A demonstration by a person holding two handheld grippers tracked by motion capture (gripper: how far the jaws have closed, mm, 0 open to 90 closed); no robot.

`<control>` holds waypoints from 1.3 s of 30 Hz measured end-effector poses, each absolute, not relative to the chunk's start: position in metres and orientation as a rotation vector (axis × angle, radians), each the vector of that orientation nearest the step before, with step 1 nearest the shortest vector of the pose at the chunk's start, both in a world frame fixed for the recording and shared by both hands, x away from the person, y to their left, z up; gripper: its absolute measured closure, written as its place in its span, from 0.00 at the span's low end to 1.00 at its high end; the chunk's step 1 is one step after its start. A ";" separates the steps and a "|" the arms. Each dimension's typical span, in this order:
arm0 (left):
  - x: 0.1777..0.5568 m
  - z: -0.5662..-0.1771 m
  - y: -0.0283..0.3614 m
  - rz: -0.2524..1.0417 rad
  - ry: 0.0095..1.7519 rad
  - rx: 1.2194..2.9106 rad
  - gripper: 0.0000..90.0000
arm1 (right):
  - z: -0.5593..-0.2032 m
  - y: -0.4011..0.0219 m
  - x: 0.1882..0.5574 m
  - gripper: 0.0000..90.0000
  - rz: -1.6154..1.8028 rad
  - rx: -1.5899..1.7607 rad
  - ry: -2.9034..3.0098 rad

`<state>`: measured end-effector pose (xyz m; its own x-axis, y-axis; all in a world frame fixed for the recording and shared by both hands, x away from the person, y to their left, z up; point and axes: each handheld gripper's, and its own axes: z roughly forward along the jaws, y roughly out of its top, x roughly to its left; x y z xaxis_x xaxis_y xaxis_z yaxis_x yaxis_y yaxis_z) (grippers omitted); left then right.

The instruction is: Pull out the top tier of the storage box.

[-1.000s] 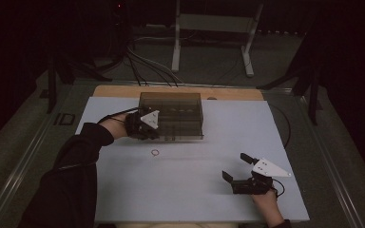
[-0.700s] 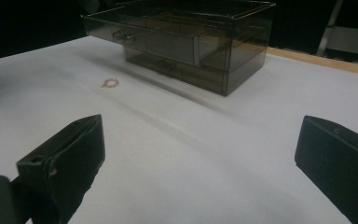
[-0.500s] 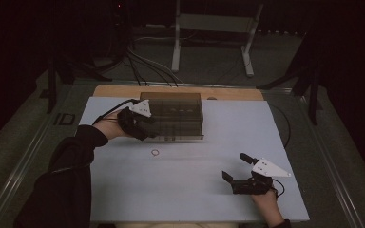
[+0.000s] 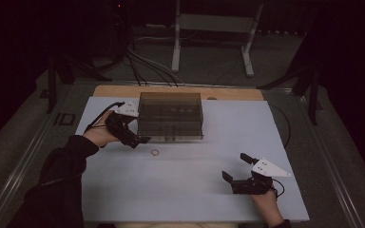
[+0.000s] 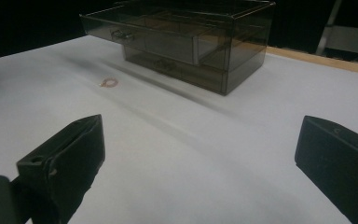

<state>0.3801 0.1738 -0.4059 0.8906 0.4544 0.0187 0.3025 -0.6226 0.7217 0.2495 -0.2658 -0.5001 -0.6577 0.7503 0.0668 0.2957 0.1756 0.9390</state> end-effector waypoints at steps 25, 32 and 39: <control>0.325 -0.451 0.217 0.284 0.694 2.157 0.00 | -0.500 -0.265 0.250 0.02 1.484 0.982 2.049; 0.317 -0.471 0.226 0.297 0.750 2.115 0.00 | -0.500 -0.265 0.250 0.02 1.484 0.981 2.049; 0.305 -0.485 0.232 0.314 0.791 2.082 0.00 | -0.500 -0.265 0.249 0.02 1.485 0.981 2.049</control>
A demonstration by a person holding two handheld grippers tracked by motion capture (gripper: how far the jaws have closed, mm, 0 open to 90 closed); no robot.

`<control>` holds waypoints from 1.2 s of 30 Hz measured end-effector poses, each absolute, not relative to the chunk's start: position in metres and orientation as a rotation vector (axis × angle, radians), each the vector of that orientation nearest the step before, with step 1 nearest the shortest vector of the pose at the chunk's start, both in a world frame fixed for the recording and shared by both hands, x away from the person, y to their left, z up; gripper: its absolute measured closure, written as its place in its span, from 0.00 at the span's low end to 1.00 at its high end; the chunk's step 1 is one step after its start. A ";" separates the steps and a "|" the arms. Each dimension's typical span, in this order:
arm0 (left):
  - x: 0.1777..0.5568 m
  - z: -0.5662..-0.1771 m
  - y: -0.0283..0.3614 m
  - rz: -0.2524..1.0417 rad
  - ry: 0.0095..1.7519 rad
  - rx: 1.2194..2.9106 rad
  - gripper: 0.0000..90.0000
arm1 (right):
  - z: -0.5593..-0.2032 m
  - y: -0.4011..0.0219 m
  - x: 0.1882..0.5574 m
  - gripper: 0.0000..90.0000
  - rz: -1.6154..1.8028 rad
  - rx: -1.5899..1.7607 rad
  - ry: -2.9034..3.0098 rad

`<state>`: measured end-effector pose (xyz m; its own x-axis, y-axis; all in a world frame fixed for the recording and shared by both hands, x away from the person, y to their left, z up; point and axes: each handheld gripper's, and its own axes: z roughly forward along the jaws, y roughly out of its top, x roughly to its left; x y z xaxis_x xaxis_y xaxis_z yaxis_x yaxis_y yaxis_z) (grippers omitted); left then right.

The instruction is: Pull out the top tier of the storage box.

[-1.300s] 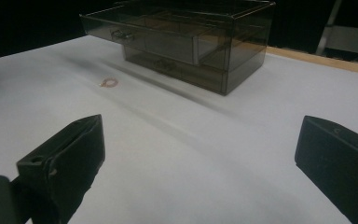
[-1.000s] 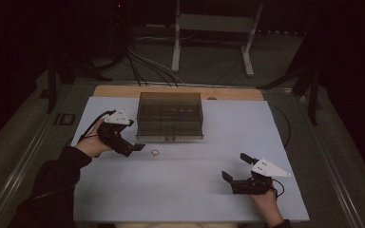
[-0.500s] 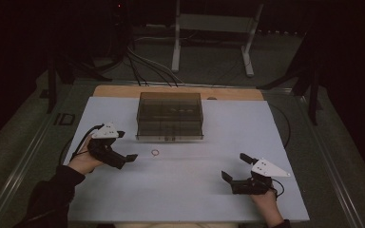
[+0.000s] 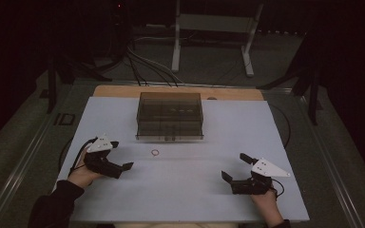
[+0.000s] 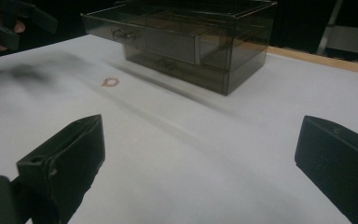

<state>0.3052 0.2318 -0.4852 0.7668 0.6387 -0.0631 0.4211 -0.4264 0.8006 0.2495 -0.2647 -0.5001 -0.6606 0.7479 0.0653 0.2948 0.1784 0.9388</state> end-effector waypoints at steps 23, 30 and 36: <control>0.275 -0.504 0.251 0.374 0.856 2.043 0.00 | -0.501 -0.264 0.250 0.02 1.480 0.977 2.057; 0.272 -0.508 0.256 0.380 0.872 2.021 0.00 | -0.500 -0.264 0.250 0.02 1.482 0.977 2.059; 0.272 -0.511 0.255 0.370 0.866 2.033 0.00 | -0.500 -0.264 0.251 0.02 1.485 0.966 2.065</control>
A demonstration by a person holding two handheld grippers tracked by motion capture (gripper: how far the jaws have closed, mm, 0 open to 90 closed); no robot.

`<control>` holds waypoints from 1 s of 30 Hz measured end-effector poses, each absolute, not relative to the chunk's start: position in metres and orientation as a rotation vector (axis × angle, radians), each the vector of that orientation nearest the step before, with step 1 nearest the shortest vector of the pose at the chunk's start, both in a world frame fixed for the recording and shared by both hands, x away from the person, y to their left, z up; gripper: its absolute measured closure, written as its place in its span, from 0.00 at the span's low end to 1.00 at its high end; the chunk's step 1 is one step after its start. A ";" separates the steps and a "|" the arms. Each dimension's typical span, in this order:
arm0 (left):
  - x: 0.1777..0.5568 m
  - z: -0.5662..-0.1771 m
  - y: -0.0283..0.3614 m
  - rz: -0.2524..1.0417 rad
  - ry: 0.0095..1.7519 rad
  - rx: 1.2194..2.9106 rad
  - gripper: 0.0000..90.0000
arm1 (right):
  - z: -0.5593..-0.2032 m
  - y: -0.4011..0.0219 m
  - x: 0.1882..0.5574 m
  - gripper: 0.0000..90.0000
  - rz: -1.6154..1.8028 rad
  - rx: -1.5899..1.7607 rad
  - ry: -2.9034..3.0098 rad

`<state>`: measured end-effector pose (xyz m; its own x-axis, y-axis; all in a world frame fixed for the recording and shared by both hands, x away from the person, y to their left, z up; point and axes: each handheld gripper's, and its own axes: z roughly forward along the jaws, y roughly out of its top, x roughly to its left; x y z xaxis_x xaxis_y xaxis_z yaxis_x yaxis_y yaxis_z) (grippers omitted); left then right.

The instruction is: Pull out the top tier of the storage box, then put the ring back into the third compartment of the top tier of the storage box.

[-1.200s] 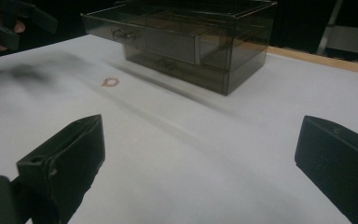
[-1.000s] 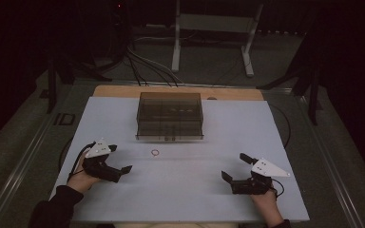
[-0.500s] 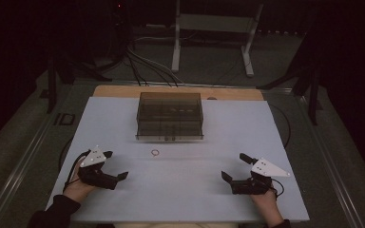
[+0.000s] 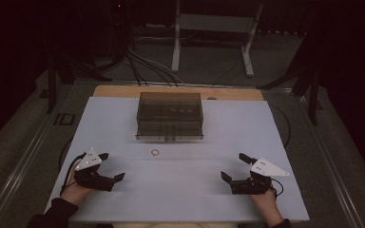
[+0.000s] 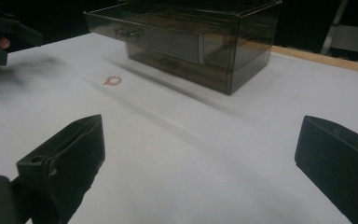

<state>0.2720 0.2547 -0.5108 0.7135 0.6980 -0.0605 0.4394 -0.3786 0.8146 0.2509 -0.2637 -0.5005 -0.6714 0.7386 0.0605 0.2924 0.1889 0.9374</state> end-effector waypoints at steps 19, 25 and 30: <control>0.271 -0.505 0.253 0.364 0.853 2.018 0.00 | -0.501 -0.263 0.252 0.02 1.483 0.970 2.069; 0.267 -0.492 0.249 0.358 0.827 1.994 0.00 | -0.501 -0.263 0.251 0.02 1.480 0.971 2.068; 0.265 -0.481 0.244 0.363 0.819 1.974 0.00 | -0.501 -0.263 0.251 0.02 1.480 0.968 2.069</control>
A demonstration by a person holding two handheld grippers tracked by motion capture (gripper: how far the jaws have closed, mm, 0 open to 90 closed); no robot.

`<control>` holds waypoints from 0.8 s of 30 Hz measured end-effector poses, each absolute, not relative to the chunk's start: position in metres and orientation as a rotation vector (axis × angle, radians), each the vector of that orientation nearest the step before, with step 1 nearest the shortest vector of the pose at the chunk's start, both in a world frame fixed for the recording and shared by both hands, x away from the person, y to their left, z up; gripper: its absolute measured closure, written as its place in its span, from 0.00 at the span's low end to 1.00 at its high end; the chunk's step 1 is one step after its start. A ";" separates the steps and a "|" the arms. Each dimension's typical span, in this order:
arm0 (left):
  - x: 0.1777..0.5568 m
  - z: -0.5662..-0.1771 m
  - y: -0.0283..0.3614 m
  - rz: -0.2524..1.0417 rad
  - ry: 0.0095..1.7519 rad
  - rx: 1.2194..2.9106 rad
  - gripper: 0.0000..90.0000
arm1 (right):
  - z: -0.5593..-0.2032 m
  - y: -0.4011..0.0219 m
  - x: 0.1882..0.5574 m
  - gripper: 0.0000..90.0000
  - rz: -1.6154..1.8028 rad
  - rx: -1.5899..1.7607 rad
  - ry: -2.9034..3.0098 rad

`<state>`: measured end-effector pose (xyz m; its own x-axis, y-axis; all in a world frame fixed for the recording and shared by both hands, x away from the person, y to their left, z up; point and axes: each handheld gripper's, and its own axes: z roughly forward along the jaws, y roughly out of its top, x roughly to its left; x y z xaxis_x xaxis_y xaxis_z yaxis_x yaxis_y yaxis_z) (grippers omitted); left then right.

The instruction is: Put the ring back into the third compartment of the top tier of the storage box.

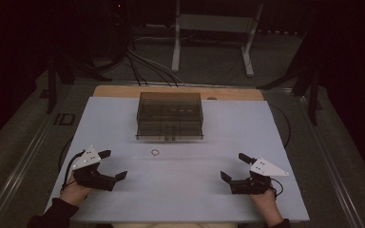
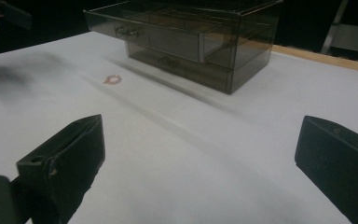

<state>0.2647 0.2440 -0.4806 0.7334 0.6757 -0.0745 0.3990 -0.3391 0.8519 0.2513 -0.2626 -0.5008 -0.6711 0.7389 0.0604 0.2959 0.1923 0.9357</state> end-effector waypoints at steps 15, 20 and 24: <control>0.270 -0.464 0.213 0.318 0.788 1.940 0.00 | -0.501 -0.263 0.251 0.02 1.477 0.970 2.070; 0.275 -0.466 0.197 0.291 0.774 1.954 0.00 | -0.501 -0.263 0.251 0.02 1.478 0.969 2.070; 0.279 -0.469 0.187 0.269 0.746 1.960 0.00 | -0.501 -0.263 0.251 0.02 1.477 0.968 2.067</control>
<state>0.2785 0.1866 -0.4694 0.7866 0.6051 -0.1234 0.3877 -0.3282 0.8614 0.2508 -0.2633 -0.5007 -0.6696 0.7404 0.0584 0.2949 0.1930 0.9358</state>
